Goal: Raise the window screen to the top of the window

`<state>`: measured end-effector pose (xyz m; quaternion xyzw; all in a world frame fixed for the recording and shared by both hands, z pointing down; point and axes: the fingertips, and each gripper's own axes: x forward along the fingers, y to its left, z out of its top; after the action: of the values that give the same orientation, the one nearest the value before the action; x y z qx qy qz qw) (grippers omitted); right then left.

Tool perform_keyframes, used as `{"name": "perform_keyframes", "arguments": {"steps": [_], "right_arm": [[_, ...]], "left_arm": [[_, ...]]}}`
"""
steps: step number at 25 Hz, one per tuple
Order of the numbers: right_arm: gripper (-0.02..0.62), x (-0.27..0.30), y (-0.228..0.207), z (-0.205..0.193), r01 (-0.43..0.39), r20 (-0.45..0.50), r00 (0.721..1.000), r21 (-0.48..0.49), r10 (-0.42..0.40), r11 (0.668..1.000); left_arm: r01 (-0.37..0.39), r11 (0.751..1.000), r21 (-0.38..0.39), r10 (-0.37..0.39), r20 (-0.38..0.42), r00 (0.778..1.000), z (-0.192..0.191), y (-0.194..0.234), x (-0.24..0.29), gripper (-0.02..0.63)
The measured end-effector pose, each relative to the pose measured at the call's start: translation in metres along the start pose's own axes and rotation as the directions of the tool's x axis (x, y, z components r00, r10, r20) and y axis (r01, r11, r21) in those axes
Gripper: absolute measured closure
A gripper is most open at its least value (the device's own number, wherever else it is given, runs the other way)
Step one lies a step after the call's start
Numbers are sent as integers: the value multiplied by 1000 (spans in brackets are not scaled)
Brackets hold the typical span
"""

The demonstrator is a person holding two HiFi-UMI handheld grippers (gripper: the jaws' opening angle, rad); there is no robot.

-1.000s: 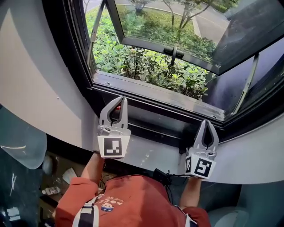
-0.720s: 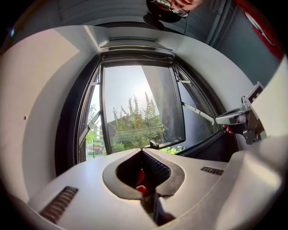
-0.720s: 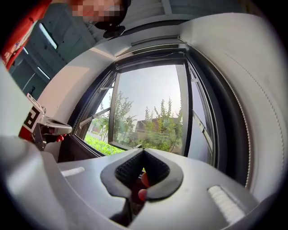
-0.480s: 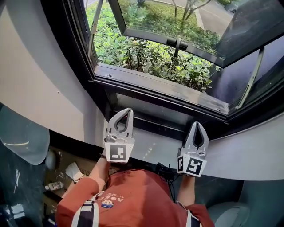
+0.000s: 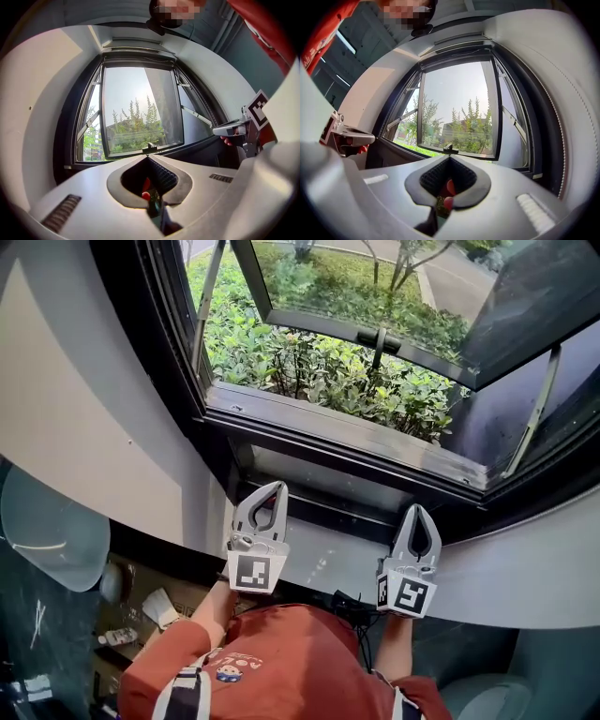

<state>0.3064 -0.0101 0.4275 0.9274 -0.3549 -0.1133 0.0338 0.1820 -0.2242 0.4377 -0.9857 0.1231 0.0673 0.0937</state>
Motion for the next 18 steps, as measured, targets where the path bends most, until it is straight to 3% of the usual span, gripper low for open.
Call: {"name": "perform_keyframes", "arguments": {"steps": [18], "right_arm": [[586,7,2,2,-16,2,1000,-28,16,999]], "left_arm": [[-9,1000,-18,9,26,1000,8,1,12,600]]}}
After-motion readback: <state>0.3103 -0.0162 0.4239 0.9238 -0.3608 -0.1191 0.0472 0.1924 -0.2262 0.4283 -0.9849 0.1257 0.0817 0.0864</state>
